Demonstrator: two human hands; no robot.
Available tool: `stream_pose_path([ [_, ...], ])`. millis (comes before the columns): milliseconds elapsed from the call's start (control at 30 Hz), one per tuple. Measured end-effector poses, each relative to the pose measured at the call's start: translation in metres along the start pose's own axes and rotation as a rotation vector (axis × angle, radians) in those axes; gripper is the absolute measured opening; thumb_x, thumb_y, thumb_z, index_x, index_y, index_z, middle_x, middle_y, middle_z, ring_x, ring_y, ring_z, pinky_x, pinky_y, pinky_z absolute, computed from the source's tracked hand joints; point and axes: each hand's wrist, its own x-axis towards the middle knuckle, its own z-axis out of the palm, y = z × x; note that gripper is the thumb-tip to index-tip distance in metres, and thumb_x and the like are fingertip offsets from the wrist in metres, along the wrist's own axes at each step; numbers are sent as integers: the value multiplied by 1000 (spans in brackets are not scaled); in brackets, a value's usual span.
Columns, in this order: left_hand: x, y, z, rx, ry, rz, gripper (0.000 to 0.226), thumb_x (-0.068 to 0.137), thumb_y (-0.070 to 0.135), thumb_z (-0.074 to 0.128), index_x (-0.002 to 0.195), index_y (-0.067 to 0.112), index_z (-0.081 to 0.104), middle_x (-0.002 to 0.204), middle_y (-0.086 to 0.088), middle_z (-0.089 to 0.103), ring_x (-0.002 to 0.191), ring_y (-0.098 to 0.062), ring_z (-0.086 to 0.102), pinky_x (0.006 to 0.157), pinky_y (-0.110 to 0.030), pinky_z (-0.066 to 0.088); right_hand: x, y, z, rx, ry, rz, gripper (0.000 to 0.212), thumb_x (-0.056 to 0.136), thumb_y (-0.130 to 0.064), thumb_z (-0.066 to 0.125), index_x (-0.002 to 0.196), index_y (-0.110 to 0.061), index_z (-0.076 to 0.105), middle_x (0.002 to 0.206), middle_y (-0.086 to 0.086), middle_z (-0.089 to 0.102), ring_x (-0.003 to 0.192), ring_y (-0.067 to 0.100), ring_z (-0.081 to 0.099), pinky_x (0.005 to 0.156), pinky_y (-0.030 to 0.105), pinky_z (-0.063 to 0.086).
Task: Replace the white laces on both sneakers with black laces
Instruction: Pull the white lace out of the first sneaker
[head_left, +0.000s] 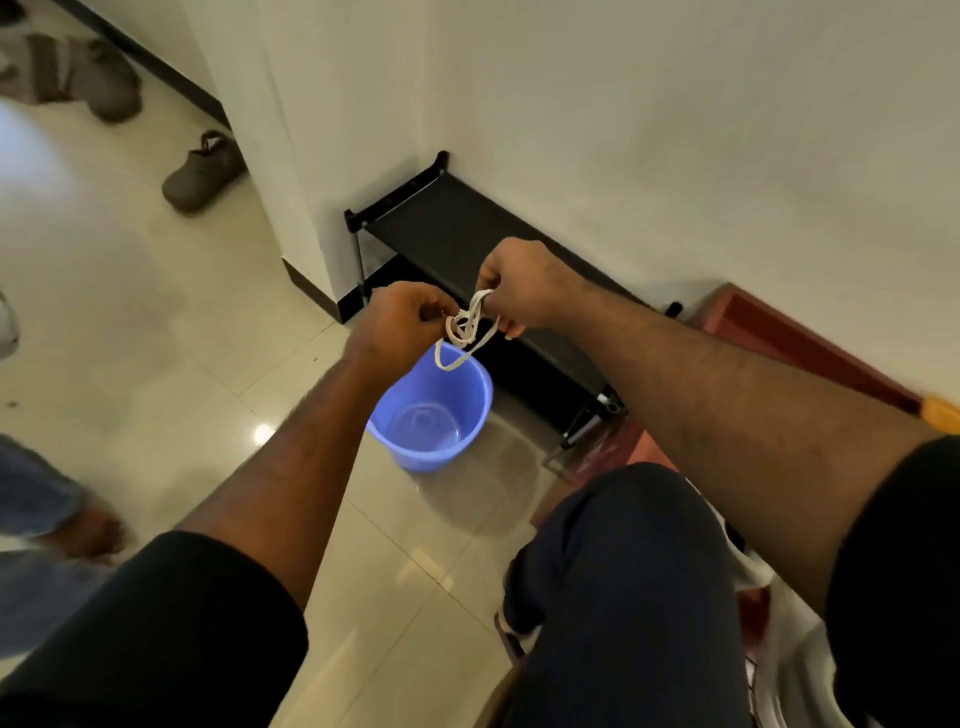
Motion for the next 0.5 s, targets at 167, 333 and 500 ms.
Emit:
stream_pose_path([
  [167, 18, -42, 5, -15, -32, -108, 40, 86, 0, 66, 124, 12, 63, 91, -5, 69, 70, -15, 63, 56, -15, 49, 47, 11, 49, -5, 2, -19, 10, 83, -4, 62, 87, -13, 65, 78, 7, 66, 71, 24, 69, 71, 39, 60],
  [333, 30, -75, 14, 470, -319, -196, 62, 87, -9, 49, 143, 16, 46, 127, -17, 61, 115, -31, 58, 93, -36, 46, 60, 44, 81, 14, -21, 35, 21, 77, -1, 59, 85, -19, 65, 92, 8, 67, 79, 28, 68, 78, 40, 58],
  [500, 36, -61, 35, 554, -379, -167, 50, 89, -5, 49, 136, 11, 54, 126, -17, 62, 114, -33, 58, 93, -41, 49, 49, 80, 75, -20, -10, 103, 18, 81, -3, 62, 70, -18, 61, 87, 10, 69, 78, 27, 68, 76, 40, 59],
])
